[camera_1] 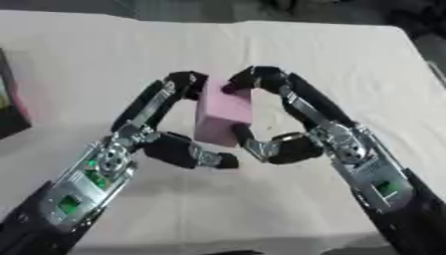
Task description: Pick up the objects with one hand, pass them to the other hand, and then place them into the box on the other side of the table.
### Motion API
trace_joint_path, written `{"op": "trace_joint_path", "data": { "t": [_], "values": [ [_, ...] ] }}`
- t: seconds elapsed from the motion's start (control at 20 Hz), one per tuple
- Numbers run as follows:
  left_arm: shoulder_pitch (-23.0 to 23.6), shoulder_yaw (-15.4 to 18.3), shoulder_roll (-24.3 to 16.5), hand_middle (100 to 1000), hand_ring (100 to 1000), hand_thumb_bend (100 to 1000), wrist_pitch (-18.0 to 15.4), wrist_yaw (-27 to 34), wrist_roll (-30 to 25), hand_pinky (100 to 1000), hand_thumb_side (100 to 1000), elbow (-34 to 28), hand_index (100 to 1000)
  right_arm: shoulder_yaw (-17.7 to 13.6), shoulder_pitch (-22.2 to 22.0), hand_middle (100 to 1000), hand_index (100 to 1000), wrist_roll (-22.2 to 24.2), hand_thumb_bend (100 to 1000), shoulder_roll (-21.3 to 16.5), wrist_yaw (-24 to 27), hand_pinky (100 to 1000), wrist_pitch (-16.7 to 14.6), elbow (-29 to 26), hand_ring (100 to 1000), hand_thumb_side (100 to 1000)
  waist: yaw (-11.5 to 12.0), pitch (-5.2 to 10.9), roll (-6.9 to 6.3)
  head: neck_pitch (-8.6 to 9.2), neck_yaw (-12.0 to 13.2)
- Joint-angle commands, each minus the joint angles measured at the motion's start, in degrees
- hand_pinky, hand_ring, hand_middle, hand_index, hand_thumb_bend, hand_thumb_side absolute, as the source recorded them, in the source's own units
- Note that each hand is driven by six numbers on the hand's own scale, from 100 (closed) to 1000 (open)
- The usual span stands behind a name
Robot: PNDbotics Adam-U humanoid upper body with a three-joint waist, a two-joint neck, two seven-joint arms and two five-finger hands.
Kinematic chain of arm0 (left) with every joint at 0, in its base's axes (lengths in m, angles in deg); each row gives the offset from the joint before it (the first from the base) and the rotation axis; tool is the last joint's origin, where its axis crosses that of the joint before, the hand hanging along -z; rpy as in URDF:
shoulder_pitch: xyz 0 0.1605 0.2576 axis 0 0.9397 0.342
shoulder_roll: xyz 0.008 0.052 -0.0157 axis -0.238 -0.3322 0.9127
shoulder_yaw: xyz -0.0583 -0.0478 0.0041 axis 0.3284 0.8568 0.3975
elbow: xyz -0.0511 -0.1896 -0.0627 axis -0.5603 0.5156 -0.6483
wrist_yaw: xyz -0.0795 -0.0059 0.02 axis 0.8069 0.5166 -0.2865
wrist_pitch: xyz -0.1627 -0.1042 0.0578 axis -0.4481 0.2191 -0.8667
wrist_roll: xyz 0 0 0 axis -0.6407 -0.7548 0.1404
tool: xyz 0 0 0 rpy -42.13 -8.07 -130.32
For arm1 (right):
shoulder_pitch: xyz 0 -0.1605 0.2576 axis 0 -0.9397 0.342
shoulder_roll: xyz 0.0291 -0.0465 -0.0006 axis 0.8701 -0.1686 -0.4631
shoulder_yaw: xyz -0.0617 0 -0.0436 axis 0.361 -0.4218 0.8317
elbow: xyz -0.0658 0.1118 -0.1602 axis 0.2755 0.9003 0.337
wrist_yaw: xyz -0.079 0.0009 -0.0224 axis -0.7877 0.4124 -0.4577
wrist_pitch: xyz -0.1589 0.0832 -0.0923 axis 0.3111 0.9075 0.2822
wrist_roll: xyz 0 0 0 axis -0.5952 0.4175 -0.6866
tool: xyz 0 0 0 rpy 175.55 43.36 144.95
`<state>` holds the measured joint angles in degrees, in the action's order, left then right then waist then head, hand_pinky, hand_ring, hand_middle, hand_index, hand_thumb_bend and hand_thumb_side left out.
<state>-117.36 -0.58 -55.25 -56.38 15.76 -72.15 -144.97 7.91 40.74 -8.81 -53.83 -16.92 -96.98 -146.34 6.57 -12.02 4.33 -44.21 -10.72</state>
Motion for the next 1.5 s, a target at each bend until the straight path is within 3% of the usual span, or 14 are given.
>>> {"op": "trace_joint_path", "data": {
  "t": [0.05, 0.2, 0.45, 0.6, 0.7, 1.05, 1.1, 1.2, 1.25, 1.3, 1.4, 1.5],
  "values": [
    [-1.0, 0.2, 0.8, 669, 769, 862, 0.3, 1.0, 0.5, 822, 201, -1.4, 758, 0.0, 0.3, 314, 720, 0.2, 100, -0.5, -0.4, 791, -0.1, -1.2, 658, 323, -0.2, 1.23, 0.01, 0.10, -0.2],
    [-1.0, 0.4, 0.8, 668, 769, 830, 0.6, 1.8, 1.2, 821, 204, -1.4, 755, 0.1, 0.2, 314, 721, 0.4, 100, -0.4, -0.6, 792, -0.2, -1.2, 658, 322, -0.2, 1.24, 0.01, 0.10, -0.3],
    [-0.9, 0.6, 0.9, 630, 743, 571, 1.0, 2.7, 2.6, 809, 105, -1.5, 728, 0.2, 0.2, 314, 721, 0.6, 100, -0.3, -0.7, 791, -0.2, -1.2, 659, 322, -0.3, 1.22, -0.02, 0.10, -0.4],
    [-0.9, 0.6, 0.9, 571, 686, 391, 1.3, 2.6, 3.3, 791, 100, -1.4, 677, 0.2, 0.2, 319, 721, 0.7, 100, -0.2, -0.7, 791, -0.1, -1.2, 659, 322, -0.4, 1.22, -0.04, 0.10, -0.5],
    [-0.8, 0.6, 0.9, 531, 651, 329, 1.5, 2.5, 3.6, 781, 100, -1.2, 639, 0.2, 0.2, 321, 721, 0.8, 100, -0.2, -0.7, 790, 0.0, -1.2, 659, 321, -0.4, 1.24, -0.07, 0.10, -0.5],
    [-0.7, 0.8, 0.8, 438, 582, 289, 1.5, 2.3, 4.7, 749, 100, -1.2, 549, 0.3, 0.1, 382, 756, 1.6, 100, -0.2, -0.5, 799, -0.7, -1.2, 683, 346, -0.6, 1.30, -0.16, 0.10, -0.7],
    [-0.7, 0.8, 0.8, 427, 577, 286, 1.5, 2.3, 4.8, 747, 100, -1.3, 539, 0.3, 0.1, 416, 768, 1.8, 100, -0.2, -0.5, 801, -0.8, -1.2, 693, 385, -0.6, 1.30, -0.18, 0.10, -0.6],
    [-0.7, 0.9, 0.8, 423, 575, 285, 1.3, 2.4, 5.3, 745, 100, -1.6, 538, 0.1, 0.2, 514, 796, 1.6, 100, -0.3, 0.0, 804, -1.3, -1.2, 712, 561, -0.6, 1.30, -0.25, 0.10, -0.9],
    [-0.7, 0.9, 0.7, 422, 574, 285, 1.2, 2.5, 5.5, 744, 100, -1.8, 537, -0.1, 0.2, 594, 819, 1.1, 100, -0.3, 0.4, 811, -1.5, -1.2, 735, 639, -0.6, 1.31, -0.29, 0.10, -1.2],
    [-0.7, 0.9, 0.6, 422, 574, 286, 1.1, 2.6, 5.6, 743, 100, -2.1, 537, -0.3, 0.2, 730, 859, 0.5, 100, -0.4, 0.9, 834, -1.8, -1.2, 791, 710, -0.6, 1.32, -0.32, 0.10, -1.6],
    [-0.6, 0.9, 0.5, 422, 574, 287, 1.1, 2.7, 5.7, 743, 100, -2.6, 537, -0.4, 0.3, 891, 912, 0.3, 100, -0.4, 1.7, 890, -2.8, -1.2, 916, 790, -0.6, 1.33, -0.39, 0.10, -2.4],
    [-0.4, 1.0, 0.4, 422, 574, 286, 1.0, 2.6, 5.8, 743, 100, -3.0, 537, -1.0, 0.4, 914, 924, -0.1, 100, -0.4, 2.6, 906, -3.7, -1.2, 937, 794, -0.6, 1.34, -0.45, 0.10, -3.4]
  ]
}}
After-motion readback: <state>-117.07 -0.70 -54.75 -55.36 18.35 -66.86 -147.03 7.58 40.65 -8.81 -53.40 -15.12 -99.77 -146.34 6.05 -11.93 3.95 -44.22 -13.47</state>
